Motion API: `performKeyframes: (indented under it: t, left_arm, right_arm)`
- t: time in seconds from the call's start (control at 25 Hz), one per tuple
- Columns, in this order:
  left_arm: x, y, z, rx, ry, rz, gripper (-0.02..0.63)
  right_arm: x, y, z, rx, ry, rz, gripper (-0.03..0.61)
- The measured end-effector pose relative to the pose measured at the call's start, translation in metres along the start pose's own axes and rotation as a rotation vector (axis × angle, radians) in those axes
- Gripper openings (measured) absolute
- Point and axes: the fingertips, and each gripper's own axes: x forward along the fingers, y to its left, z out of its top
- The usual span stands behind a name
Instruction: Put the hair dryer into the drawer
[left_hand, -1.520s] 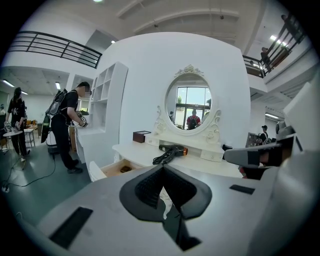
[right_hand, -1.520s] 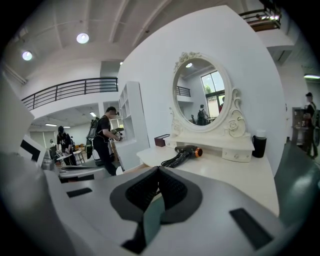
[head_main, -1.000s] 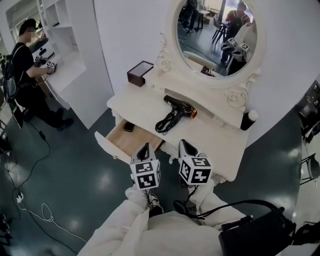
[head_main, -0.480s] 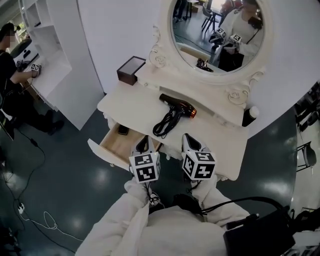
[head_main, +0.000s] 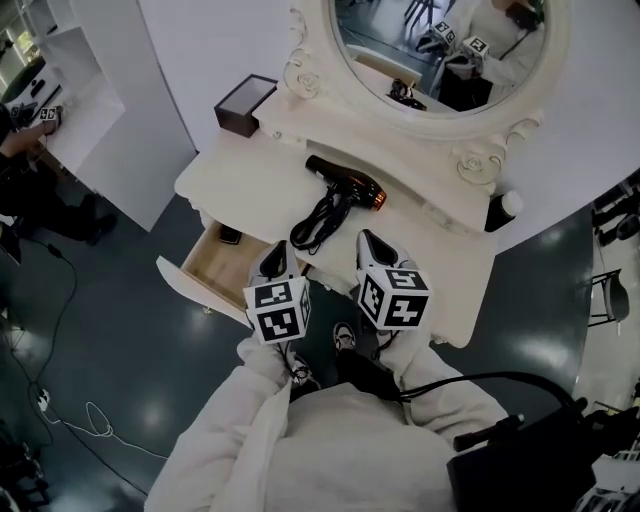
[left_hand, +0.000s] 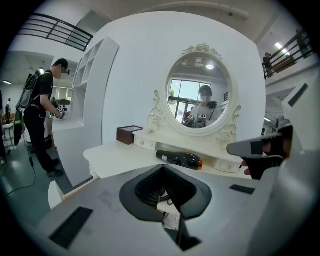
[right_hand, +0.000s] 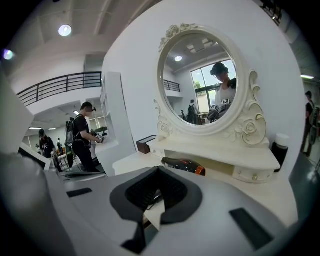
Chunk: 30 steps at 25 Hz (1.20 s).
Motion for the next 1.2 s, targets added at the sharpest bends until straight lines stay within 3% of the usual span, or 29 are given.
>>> performKeyframes:
  t: [0.56, 0.84, 0.92, 1.0, 1.2]
  left_arm:
    - [0.046, -0.025, 0.004, 0.029, 0.054, 0.01, -0.002]
    - [0.068, -0.039, -0.008, 0.034, 0.124, -0.044, -0.002]
    - [0.076, -0.045, -0.012, 0.029, 0.144, -0.077, 0.015]
    - [0.086, -0.05, -0.016, 0.029, 0.165, -0.112, 0.092]
    - [0.111, -0.058, -0.025, 0.073, 0.228, -0.162, 0.165]
  right_arm:
    - [0.028, -0.041, 0.011, 0.027, 0.016, 0.02, 0.06]
    - [0.041, -0.06, -0.007, 0.077, 0.063, 0.015, 0.06]
    - [0.046, -0.066, -0.013, 0.088, 0.08, 0.015, 0.06]
    - [0.051, -0.071, -0.02, 0.099, 0.097, 0.016, 0.06]
    - [0.064, -0.084, -0.034, 0.121, 0.136, 0.019, 0.06]
